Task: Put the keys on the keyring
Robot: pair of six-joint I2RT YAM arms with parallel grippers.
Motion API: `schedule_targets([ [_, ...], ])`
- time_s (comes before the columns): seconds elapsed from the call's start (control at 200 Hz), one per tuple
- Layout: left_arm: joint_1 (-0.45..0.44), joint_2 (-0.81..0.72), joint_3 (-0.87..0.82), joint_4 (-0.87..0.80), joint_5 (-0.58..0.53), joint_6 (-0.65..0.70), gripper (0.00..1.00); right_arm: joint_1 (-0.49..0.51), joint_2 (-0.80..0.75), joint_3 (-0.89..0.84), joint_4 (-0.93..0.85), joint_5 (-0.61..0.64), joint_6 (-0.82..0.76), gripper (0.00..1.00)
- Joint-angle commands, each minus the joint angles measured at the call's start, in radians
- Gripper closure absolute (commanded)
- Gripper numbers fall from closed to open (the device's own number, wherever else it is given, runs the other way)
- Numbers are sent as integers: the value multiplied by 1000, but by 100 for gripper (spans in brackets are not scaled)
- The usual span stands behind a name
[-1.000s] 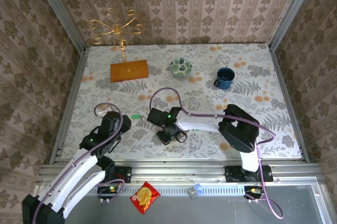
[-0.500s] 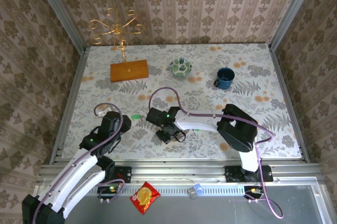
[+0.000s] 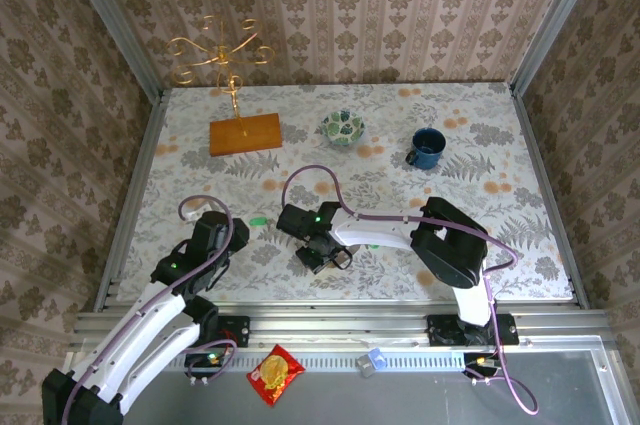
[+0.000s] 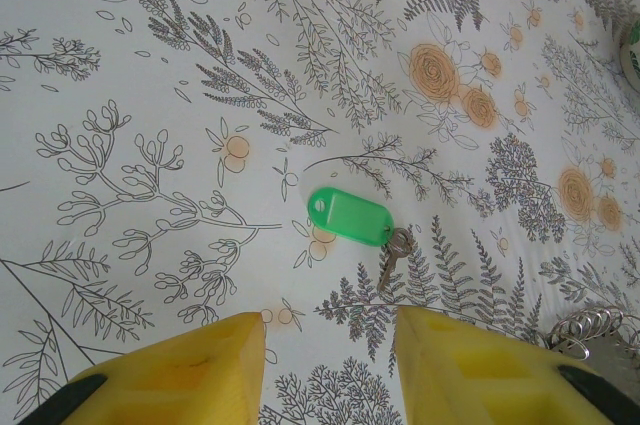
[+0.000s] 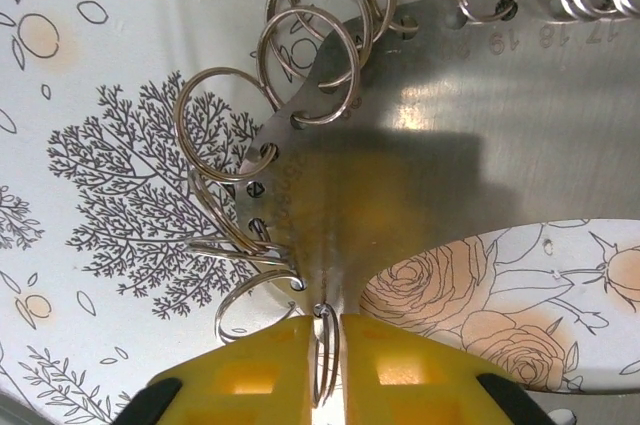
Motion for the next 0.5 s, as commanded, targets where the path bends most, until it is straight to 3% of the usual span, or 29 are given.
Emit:
schedule_targets([
  [0.0, 11, -10, -6, -8, -11, -8, 61, 6, 19, 26, -37, 22, 3, 90],
  [0.14, 11, -10, -2, -11, -14, -3, 61, 6, 11, 25, -38, 28, 3, 100],
  [0.495, 12, -8, 54, 26, -29, 149, 61, 6, -210, -109, 108, 160, -56, 100],
])
